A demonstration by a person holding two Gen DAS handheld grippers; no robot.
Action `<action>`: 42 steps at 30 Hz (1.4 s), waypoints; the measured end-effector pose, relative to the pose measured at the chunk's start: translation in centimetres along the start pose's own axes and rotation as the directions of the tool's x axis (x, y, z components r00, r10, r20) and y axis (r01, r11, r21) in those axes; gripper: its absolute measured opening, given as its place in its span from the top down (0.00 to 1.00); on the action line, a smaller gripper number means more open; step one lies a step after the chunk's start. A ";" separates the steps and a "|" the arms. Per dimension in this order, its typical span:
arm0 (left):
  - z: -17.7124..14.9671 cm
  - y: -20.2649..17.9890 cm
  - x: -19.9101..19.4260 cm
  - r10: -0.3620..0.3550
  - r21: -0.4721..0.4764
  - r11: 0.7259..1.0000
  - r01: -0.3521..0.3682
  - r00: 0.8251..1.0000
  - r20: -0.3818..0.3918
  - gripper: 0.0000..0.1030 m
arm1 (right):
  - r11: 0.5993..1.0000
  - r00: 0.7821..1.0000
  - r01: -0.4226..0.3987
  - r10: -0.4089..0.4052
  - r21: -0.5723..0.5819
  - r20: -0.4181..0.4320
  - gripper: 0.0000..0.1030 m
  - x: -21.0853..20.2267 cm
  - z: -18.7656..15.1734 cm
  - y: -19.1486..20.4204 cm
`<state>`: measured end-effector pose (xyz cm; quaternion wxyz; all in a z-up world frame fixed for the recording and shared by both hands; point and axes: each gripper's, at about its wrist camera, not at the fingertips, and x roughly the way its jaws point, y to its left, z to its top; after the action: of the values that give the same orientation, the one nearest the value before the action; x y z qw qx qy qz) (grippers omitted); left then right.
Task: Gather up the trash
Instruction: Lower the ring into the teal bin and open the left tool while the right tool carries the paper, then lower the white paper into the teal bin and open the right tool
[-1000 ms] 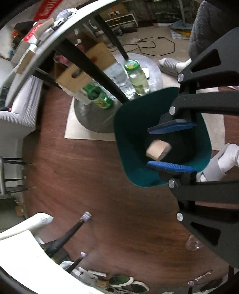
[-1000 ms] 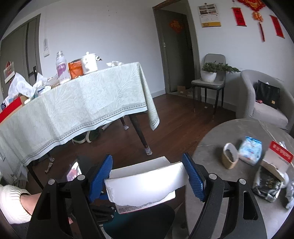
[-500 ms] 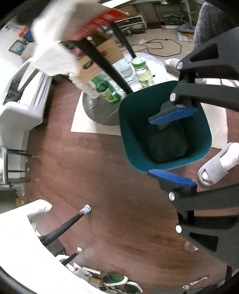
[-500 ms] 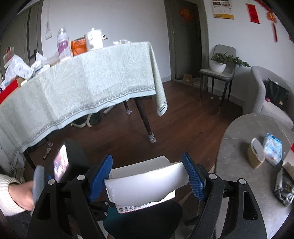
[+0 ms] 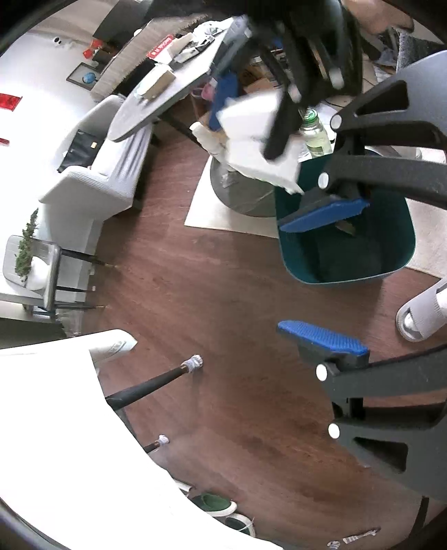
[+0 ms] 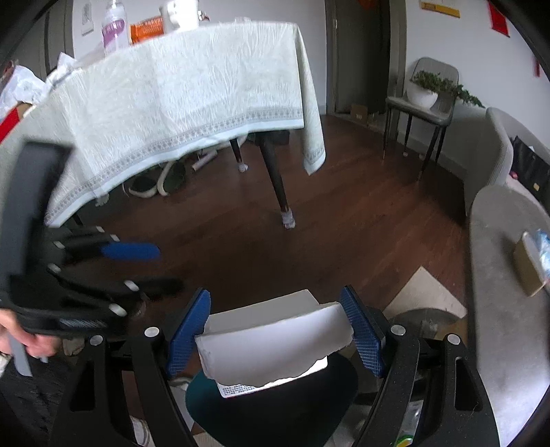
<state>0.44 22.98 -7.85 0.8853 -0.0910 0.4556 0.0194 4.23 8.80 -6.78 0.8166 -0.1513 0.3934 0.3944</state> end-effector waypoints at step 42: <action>3.2 -8.4 -7.9 -0.106 0.141 0.987 0.072 0.961 0.253 0.52 | 1.000 0.969 0.002 -0.005 -0.013 -0.247 0.15 4.1 -6.4 -0.3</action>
<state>-0.68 15.66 1.59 0.9415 -0.0499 0.3312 -0.0387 2.63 7.16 -14.04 0.7608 -0.2053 0.4892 0.3737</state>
